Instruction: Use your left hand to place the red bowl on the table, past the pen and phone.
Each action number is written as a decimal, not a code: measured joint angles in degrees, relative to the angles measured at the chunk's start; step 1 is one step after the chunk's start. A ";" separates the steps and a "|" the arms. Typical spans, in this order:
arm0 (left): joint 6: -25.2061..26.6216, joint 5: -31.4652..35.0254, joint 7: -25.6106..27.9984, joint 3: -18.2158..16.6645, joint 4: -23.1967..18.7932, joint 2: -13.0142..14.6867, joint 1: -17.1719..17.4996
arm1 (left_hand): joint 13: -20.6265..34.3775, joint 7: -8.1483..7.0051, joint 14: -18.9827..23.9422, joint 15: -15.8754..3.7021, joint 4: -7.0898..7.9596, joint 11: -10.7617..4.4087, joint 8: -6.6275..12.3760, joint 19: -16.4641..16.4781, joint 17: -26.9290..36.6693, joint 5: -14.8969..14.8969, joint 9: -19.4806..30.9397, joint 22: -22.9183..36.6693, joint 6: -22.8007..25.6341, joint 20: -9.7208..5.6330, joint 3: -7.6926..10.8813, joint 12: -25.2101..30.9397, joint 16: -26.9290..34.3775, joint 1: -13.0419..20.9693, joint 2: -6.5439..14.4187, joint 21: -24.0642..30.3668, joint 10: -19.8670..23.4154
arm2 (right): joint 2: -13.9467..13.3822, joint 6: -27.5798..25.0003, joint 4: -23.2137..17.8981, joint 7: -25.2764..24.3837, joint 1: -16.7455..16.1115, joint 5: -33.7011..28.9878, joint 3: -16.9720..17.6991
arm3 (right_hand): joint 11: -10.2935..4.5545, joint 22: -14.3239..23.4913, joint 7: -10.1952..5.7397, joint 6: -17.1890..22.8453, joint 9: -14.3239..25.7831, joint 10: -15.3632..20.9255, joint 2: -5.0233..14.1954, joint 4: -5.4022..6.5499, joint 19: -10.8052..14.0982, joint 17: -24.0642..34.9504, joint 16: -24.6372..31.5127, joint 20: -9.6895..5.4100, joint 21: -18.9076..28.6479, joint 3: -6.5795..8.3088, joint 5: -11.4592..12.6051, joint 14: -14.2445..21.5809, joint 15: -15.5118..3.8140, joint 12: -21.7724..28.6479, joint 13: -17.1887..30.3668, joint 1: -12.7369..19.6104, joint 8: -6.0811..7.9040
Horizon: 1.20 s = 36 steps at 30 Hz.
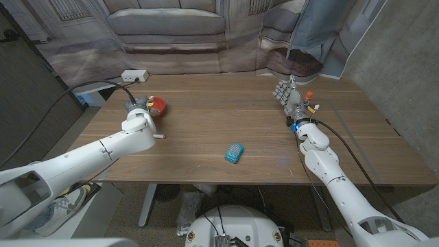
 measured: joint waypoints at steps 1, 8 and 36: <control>0.06 0.03 0.10 -0.11 -0.33 0.17 0.06 | 0.00 0.00 0.00 0.00 0.08 -0.08 0.00 0.00 0.00 0.00 0.00 0.00 0.00 0.00 -0.08 0.22 0.00 -0.18 -0.18 0.00 -0.08 | 0.02 0.08 0.00 0.00 -0.02 0.03 0.00 | 0.00 0.00 0.00 0.00 0.00 0.00 0.00 0.01 0.00 0.00 0.00 0.00 0.00 -0.01 0.00 0.00 0.00 0.00 0.00 0.00 0.00; 0.21 0.59 0.82 -0.87 -2.17 1.05 0.66 | -0.27 0.00 -0.53 0.04 0.37 0.49 -0.44 -0.31 0.00 0.45 0.00 0.01 0.00 0.31 -0.37 0.22 0.00 -0.98 0.08 0.24 -0.97 | 0.20 0.44 0.23 0.07 -0.16 0.24 0.00 | 0.00 0.00 0.00 0.00 0.00 0.00 0.00 0.07 0.00 0.00 0.00 0.00 0.00 -0.40 0.00 0.00 0.00 0.00 0.00 0.00 0.00; -9.59 4.81 6.44 -4.72 -4.71 0.63 4.72 | -1.06 -1.34 -1.03 0.15 2.08 -0.10 -0.88 -0.39 0.01 1.33 -0.01 0.02 -0.11 -0.22 -2.07 0.44 0.41 -4.32 -0.41 0.68 -1.73 | 0.22 0.77 0.46 0.27 -0.83 0.64 0.37 | 0.00 0.00 0.00 0.00 0.00 0.00 0.00 -0.09 0.00 0.00 0.00 0.00 0.00 -0.56 0.00 -0.01 -0.01 0.00 0.00 0.00 0.00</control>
